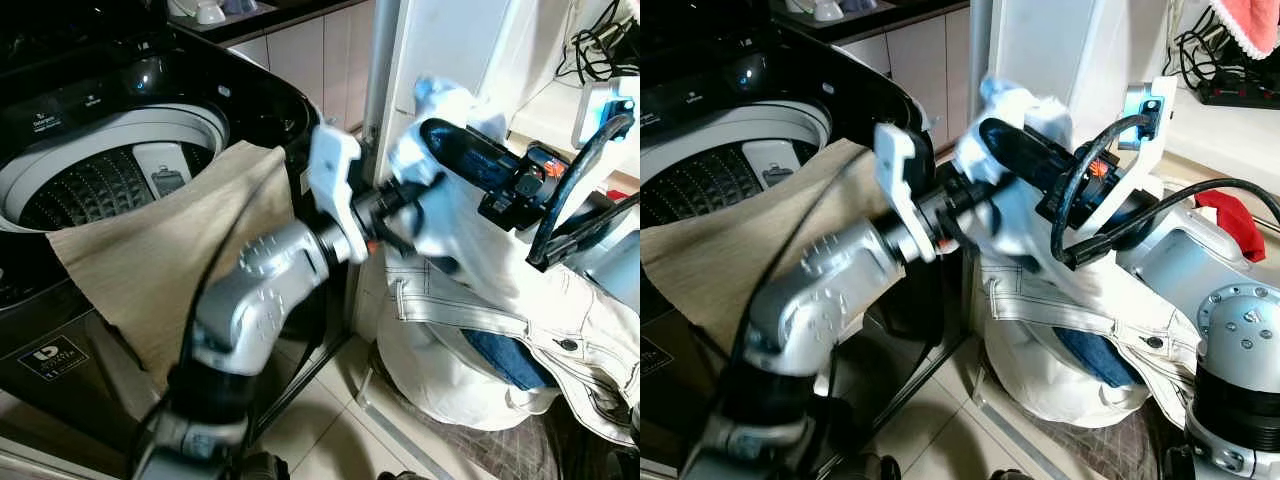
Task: Clothes washing
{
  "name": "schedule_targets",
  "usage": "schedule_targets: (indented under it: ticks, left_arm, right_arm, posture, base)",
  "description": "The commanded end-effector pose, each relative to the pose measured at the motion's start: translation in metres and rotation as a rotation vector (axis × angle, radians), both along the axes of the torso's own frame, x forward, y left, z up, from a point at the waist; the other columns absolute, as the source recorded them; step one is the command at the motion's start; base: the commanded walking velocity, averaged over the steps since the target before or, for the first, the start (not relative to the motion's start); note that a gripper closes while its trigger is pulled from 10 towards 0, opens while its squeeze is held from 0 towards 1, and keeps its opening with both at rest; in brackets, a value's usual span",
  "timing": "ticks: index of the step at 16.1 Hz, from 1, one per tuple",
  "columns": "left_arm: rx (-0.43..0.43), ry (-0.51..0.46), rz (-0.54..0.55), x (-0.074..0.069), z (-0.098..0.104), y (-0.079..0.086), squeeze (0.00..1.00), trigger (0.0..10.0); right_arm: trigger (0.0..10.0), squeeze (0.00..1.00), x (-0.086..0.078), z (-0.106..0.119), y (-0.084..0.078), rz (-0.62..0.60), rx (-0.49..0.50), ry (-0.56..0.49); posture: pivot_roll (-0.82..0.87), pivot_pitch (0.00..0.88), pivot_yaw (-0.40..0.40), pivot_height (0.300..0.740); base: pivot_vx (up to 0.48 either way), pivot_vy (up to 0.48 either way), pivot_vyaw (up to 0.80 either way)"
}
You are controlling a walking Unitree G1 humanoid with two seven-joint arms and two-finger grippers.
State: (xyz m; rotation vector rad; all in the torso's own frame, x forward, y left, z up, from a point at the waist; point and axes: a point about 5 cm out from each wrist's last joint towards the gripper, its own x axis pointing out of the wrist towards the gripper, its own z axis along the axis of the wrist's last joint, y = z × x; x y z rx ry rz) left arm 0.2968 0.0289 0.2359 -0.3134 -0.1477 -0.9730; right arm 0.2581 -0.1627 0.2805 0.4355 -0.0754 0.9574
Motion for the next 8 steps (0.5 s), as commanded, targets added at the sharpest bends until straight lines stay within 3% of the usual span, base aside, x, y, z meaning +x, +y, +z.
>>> schedule_targets:
  ticks: [1,3,4,7,8]
  left_arm:
    - [-0.009,-0.04,0.082,0.01,0.01,0.012,0.0,0.0]
    - [0.016,-0.083,0.165,0.024,0.018,0.031,0.0,0.0]
    - [0.108,-0.18,0.224,0.034,0.03,0.047,0.0,0.0]
    - [0.224,-0.326,0.427,0.056,0.063,0.081,0.0,0.0]
    - [0.279,-0.451,0.659,0.072,0.103,0.114,0.0,0.0]
  right_arm:
    - [10.0,1.0,-0.004,0.002,-0.003,0.0,-0.012,-0.025]
    - [10.0,1.0,-0.006,0.001,-0.008,-0.028,-0.039,-0.023]
    - [10.0,0.0,-0.007,-0.001,-0.011,-0.071,-0.116,-0.025]
    - [10.0,0.0,-0.008,-0.004,-0.014,-0.095,-0.162,-0.036]
    - [10.0,0.0,-0.008,-0.008,-0.011,-0.099,-0.199,-0.042]
  posture:
    - [-0.08,0.0,0.038,0.74]
    - [-0.08,0.0,0.041,0.74]
    - [-0.08,0.0,0.044,0.74]
    - [-0.08,0.0,0.045,0.74]
    - [-0.07,0.0,0.043,0.74]
  base:
    - [0.0,0.0,0.0]
    - [0.0,0.0,0.0]
    - [0.0,0.0,0.0]
    - [0.0,0.0,0.0]
    - [0.0,0.0,0.0]
